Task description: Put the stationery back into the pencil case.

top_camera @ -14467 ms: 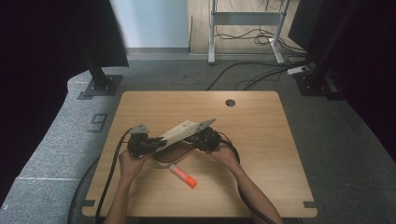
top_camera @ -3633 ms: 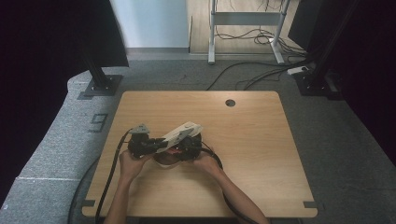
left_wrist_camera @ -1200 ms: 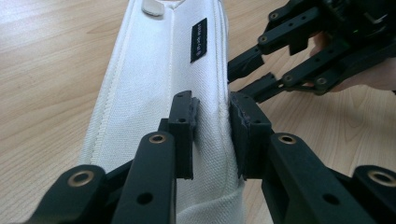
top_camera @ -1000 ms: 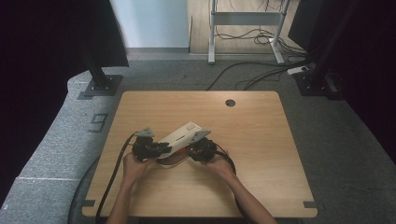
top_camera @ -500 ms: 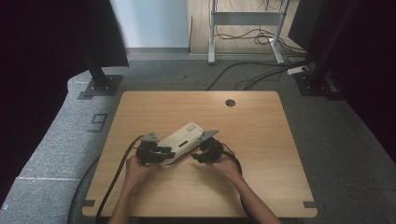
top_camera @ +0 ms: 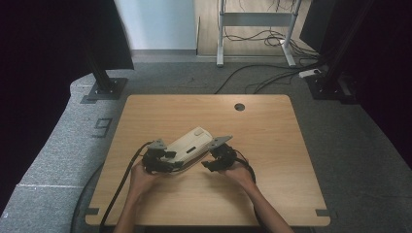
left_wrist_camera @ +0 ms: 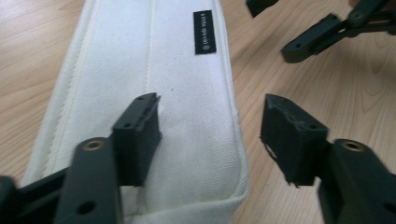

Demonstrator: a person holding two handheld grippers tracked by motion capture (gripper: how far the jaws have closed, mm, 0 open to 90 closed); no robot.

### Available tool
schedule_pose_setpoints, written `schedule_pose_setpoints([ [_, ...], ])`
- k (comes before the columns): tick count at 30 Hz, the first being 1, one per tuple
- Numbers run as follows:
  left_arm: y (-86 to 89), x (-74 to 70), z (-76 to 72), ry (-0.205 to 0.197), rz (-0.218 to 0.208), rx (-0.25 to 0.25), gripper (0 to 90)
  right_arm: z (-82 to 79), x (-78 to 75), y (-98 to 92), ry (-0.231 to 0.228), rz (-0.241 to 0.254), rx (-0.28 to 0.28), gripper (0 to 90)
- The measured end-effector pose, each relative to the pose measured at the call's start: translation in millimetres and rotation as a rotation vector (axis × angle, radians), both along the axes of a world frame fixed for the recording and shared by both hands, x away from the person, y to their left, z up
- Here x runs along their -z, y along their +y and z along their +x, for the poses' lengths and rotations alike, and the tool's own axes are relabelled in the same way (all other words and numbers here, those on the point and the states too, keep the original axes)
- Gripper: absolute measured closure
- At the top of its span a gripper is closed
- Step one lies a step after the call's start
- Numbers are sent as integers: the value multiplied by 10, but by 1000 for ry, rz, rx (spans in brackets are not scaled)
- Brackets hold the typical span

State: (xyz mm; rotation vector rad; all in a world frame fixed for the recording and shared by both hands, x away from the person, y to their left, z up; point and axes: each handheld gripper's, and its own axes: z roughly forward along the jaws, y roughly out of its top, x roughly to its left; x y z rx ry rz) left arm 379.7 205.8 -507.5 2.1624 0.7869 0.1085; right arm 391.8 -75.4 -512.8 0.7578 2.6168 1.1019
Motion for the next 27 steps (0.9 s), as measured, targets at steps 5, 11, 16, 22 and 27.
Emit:
schedule_pose_setpoints([
  [5,30,-63,-34,7,1,-17,250,-31,-43,-60,-11,5,8,301],
  [11,17,-140,-151,-51,70,-10,182,-83,-66,-170,-25,-3,24,233],
  [16,54,-156,-201,-47,74,1,152,-117,-68,-299,-24,2,51,192],
  [22,117,-181,-269,-73,53,-8,141,-172,-95,-454,-31,1,89,145],
  [27,192,-183,-324,-87,44,-23,117,-242,-111,-598,-42,5,113,134],
])
